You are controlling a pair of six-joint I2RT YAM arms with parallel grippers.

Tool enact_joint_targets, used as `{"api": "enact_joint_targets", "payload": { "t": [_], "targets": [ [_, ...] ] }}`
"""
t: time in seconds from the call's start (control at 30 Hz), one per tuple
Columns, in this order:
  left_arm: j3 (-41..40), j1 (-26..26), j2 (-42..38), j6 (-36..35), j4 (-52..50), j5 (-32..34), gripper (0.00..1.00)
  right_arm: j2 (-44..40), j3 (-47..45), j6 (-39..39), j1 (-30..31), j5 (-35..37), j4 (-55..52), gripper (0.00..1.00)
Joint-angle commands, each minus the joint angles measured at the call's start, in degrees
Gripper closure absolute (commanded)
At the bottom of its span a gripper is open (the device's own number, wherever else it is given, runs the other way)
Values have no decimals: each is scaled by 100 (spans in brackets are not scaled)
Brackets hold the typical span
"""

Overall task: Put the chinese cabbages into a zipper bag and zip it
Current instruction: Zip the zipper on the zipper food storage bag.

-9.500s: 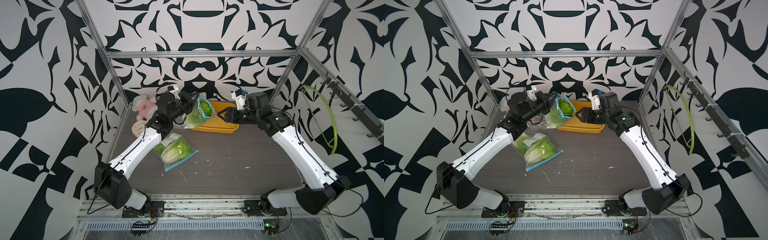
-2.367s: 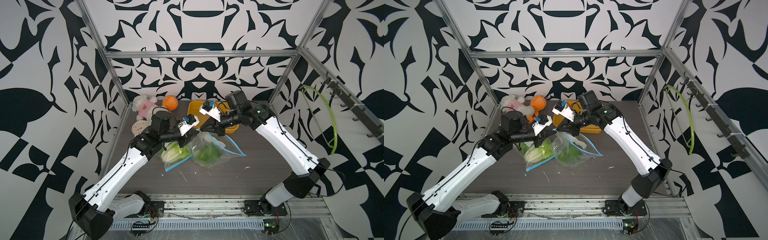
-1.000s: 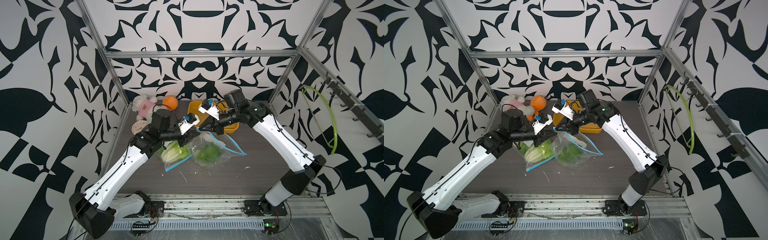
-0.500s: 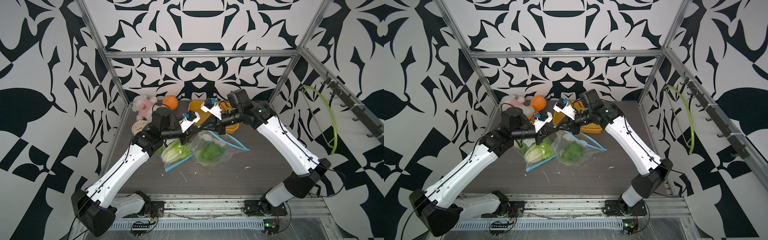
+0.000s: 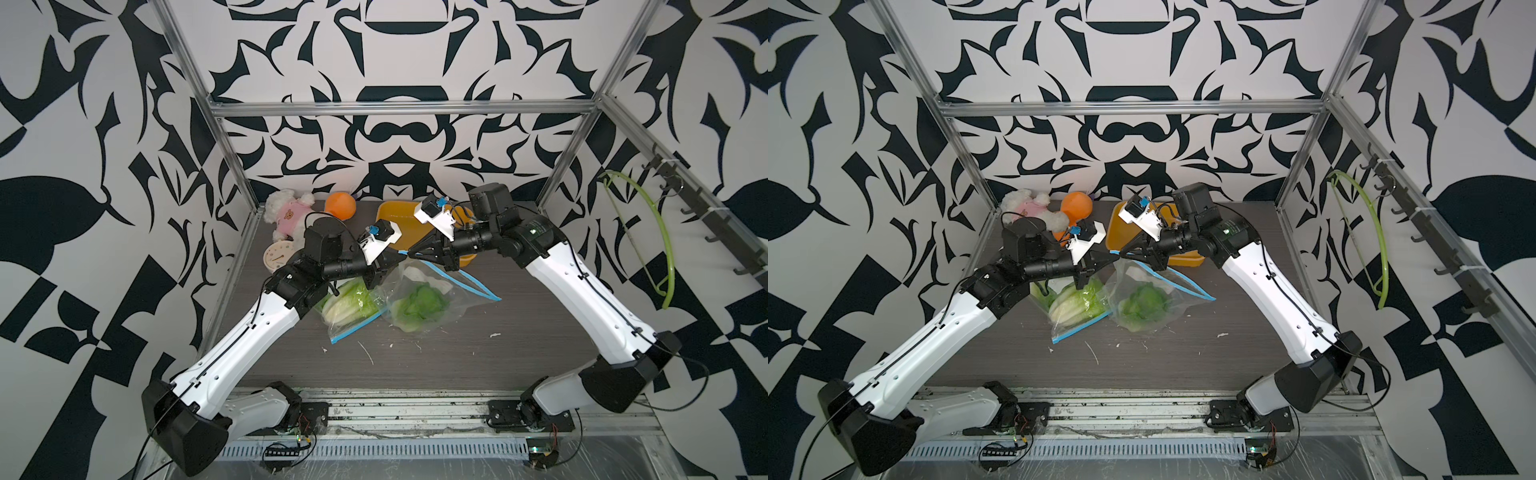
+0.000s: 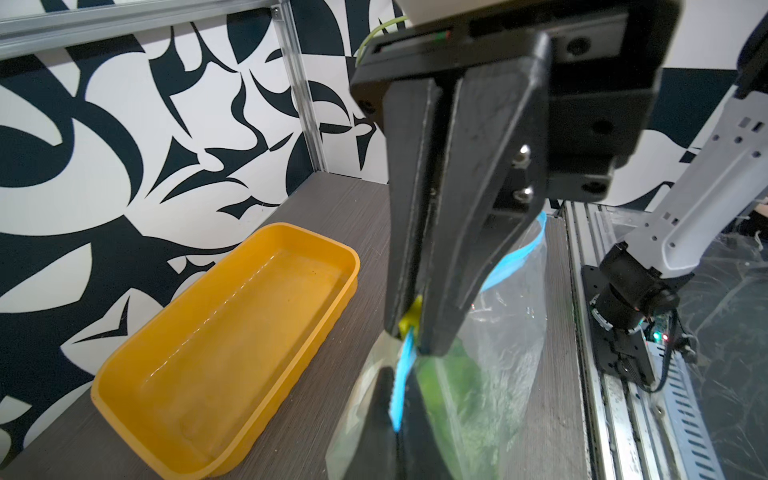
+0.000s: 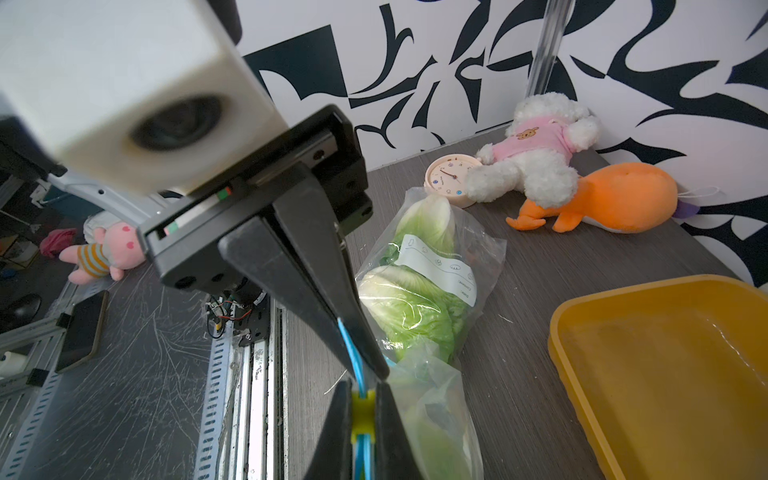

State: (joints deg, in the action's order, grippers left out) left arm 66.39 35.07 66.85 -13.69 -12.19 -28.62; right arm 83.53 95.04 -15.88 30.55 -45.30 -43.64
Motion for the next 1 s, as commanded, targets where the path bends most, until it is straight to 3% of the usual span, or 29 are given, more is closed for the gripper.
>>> {"api": "enact_joint_targets", "payload": {
  "t": [0.0, 0.23, 0.63, 0.97],
  "targets": [
    [-65, -70, -250, 256, 226, 503, 100, -272, -108, 223, -273, 396, -13, 97],
    [21, -118, -431, 434, 101, 1553, 100, -314, -151, 455, -501, 893, -266, 97],
    [163, -489, -366, 919, 9, 2504, 100, -493, -157, 964, -1147, 1953, -1021, 98],
    [340, -647, -112, 1219, -3, 2359, 100, -830, -439, 1592, -1848, 2816, -1221, 100]
  ]
}}
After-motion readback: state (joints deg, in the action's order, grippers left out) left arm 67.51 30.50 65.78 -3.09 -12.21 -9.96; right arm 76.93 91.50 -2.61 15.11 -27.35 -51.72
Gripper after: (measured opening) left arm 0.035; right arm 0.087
